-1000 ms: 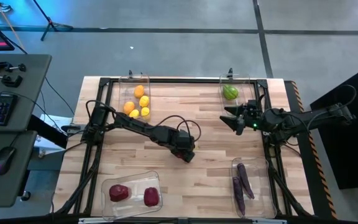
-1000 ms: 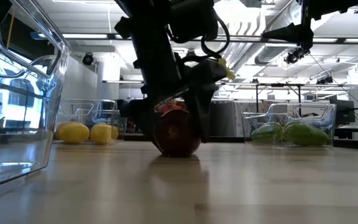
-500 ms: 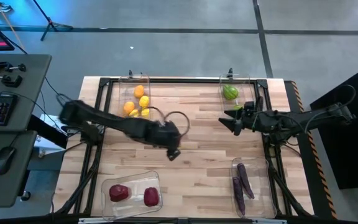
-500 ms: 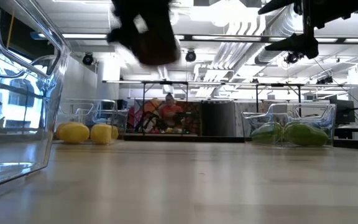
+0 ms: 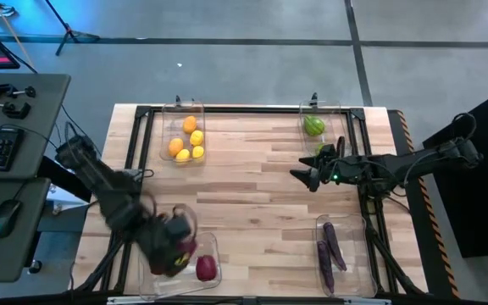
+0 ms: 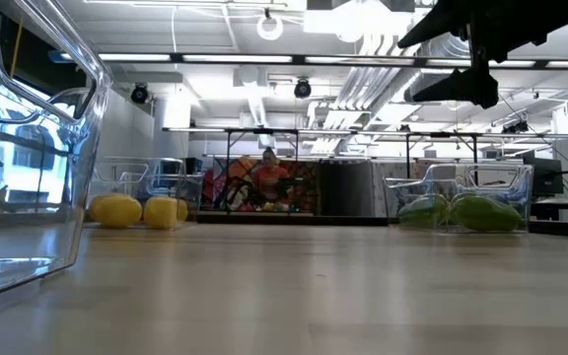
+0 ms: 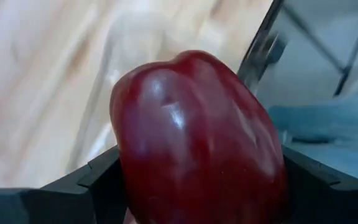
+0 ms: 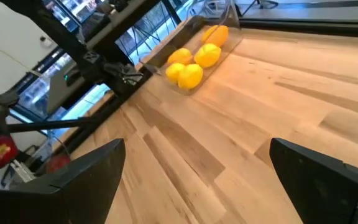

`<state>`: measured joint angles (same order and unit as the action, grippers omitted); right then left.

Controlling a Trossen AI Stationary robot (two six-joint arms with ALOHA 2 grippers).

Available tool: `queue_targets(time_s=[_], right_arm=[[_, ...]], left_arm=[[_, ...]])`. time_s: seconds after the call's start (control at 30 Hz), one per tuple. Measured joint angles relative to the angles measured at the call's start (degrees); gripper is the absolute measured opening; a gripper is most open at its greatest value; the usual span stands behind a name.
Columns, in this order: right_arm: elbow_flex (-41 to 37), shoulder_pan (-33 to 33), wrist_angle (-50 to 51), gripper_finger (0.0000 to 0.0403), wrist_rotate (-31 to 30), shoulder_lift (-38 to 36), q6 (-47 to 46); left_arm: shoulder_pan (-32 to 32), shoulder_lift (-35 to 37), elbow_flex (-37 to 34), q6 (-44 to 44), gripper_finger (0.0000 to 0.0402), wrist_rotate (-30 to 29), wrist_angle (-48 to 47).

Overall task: Sort produce into baskets
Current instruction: Put the red apple into the bottom left transparent bin, then return to Home Position

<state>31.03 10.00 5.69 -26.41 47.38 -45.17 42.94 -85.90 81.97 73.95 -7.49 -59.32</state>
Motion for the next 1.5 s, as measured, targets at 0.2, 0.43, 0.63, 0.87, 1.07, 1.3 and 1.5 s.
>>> queue_targets(time_s=[0.2,0.43,0.63,0.87,1.07,1.3,1.5], right_arm=[[0.0,0.0,-0.4,0.0390,0.0,2.4,-1.1],[0.0,0.0,-0.6,0.0390,-1.4,2.9,-1.3],[0.0,0.0,-0.8,0.0390,-1.5,2.9,-1.3],[0.0,0.0,-0.8,0.0390,-1.5,2.9,-1.3],[0.0,0.0,-0.8,0.0390,-1.5,2.9,-1.3],[0.0,0.0,-0.8,0.0390,-1.7,2.9,-1.3],[0.0,0.0,-5.3,0.0390,-2.8,2.9,-1.3]], left_arm=[[8.8,-5.2,-0.1,17.0,0.0296,0.2,-0.4],[11.0,-9.6,-0.1,19.0,0.0310,2.0,-0.4],[8.4,-11.8,-0.1,14.9,0.0319,5.7,-0.4],[2.7,-11.3,-0.1,4.6,0.0369,7.4,-0.4],[0.1,-8.8,-0.1,-6.0,0.0393,10.9,-0.6],[-4.8,2.0,-0.1,-15.1,0.0394,7.7,-1.0],[-14.8,10.1,0.0,-26.1,0.0394,4.1,-5.9]])
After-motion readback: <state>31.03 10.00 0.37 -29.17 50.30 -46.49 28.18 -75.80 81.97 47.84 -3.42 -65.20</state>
